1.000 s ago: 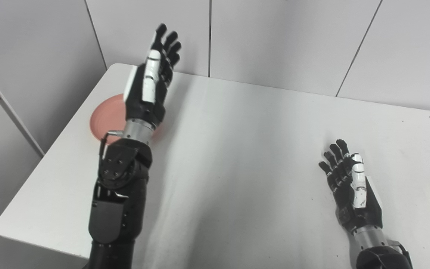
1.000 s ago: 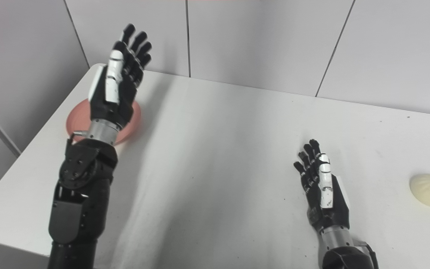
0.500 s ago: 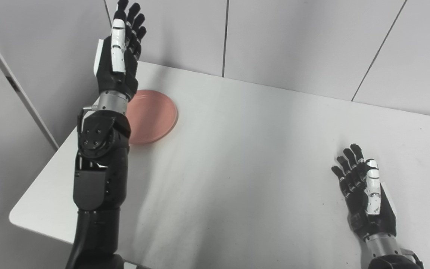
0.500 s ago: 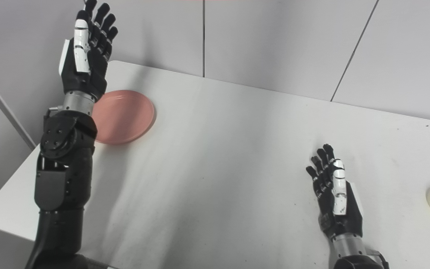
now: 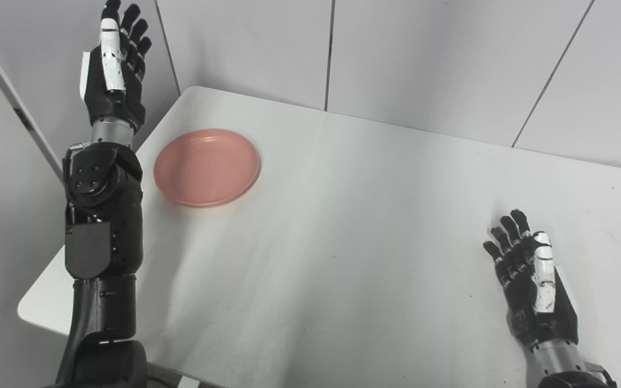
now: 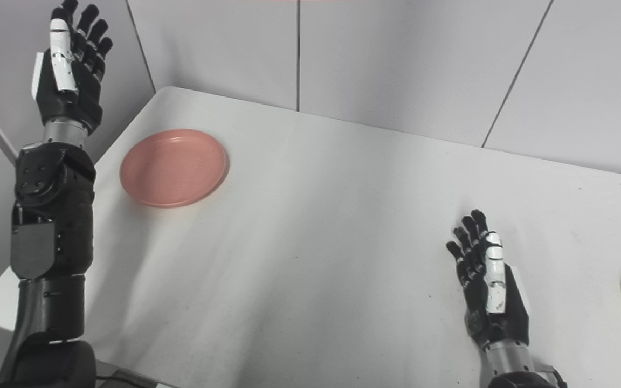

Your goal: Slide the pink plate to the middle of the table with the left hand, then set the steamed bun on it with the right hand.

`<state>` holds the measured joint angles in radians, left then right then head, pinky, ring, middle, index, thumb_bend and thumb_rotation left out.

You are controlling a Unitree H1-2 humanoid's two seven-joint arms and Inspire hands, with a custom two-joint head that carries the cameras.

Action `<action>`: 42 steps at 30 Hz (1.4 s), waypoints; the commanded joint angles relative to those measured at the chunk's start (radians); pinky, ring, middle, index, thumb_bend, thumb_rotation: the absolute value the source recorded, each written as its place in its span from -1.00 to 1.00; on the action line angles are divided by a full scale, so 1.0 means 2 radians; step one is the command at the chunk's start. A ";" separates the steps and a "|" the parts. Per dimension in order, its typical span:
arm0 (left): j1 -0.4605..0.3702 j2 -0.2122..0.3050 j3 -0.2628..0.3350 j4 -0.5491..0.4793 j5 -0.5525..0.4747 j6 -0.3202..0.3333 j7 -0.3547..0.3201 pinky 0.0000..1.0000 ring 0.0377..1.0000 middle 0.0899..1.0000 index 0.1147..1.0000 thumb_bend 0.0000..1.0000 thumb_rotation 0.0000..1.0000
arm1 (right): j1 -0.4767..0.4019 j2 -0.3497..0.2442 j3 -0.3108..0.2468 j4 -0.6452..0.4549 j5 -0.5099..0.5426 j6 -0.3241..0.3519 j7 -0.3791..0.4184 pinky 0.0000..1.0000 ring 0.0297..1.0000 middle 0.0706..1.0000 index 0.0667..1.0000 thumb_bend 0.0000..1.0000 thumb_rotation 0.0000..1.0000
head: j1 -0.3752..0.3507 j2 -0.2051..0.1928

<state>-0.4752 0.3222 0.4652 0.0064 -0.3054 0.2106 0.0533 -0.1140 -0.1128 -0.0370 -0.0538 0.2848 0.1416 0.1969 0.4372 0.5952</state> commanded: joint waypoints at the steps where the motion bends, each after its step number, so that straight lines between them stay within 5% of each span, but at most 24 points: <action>1: -0.017 0.027 0.008 0.005 -0.009 -0.028 -0.009 0.96 0.93 0.92 0.95 0.00 1.00 | -0.001 -0.003 -0.002 -0.007 0.002 -0.002 0.003 1.00 1.00 1.00 1.00 -0.64 1.00 | 0.000 0.000; 19: 0.005 0.048 0.023 0.088 -0.035 -0.053 -0.021 0.99 0.94 0.92 0.95 -0.01 1.00 | 0.000 -0.005 0.000 -0.016 0.003 0.004 0.005 1.00 1.00 1.00 1.00 -0.67 1.00 | 0.003 0.003; 42: 0.019 0.028 0.001 0.147 -0.028 -0.063 -0.018 0.97 0.94 0.92 0.94 -0.07 1.00 | 0.001 -0.005 0.000 -0.020 0.003 0.006 0.004 1.00 1.00 1.00 1.00 -0.67 1.00 | 0.001 0.008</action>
<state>-0.4036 0.3643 0.4686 0.3039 -0.3657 0.1252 0.0151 -0.1055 -0.1158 -0.0357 -0.0739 0.2865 0.1537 0.1973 0.4403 0.6121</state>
